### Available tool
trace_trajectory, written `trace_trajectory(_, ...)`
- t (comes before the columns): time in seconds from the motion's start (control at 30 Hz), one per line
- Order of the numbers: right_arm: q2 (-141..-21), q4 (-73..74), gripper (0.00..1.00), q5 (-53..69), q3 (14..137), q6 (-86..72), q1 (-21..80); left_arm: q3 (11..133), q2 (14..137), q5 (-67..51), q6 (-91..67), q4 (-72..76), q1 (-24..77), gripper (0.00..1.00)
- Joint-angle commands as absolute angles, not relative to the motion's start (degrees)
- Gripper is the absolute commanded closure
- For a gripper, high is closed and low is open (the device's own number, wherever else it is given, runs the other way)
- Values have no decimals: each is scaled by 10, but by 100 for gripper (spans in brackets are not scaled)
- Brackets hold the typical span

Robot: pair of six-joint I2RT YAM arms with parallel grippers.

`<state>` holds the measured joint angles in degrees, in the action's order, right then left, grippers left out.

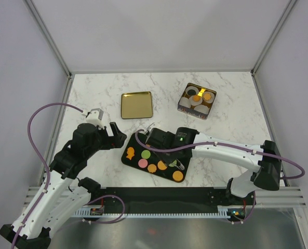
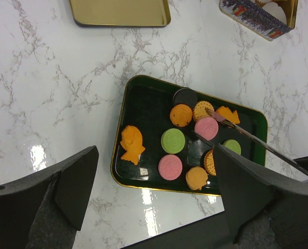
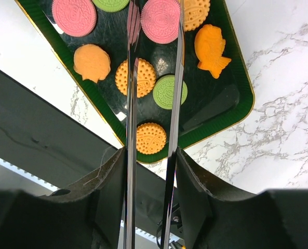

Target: Pack the cookies

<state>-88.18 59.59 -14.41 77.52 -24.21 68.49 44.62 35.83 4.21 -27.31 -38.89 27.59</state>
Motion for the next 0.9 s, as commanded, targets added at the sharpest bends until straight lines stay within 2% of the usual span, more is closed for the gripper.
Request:
trace_trajectory(0.0,-849,606,52,-151,805,-250,676,449,355,49,-263,-380,275,0)
trace_trajectory(0.4,-838,594,52,-138,844,-221,578,449,352,49,-264,-380,275,0)
trace_trajectory(0.87,-925,509,52,-103,942,-167,302,448,353,47,-263,-381,275,0)
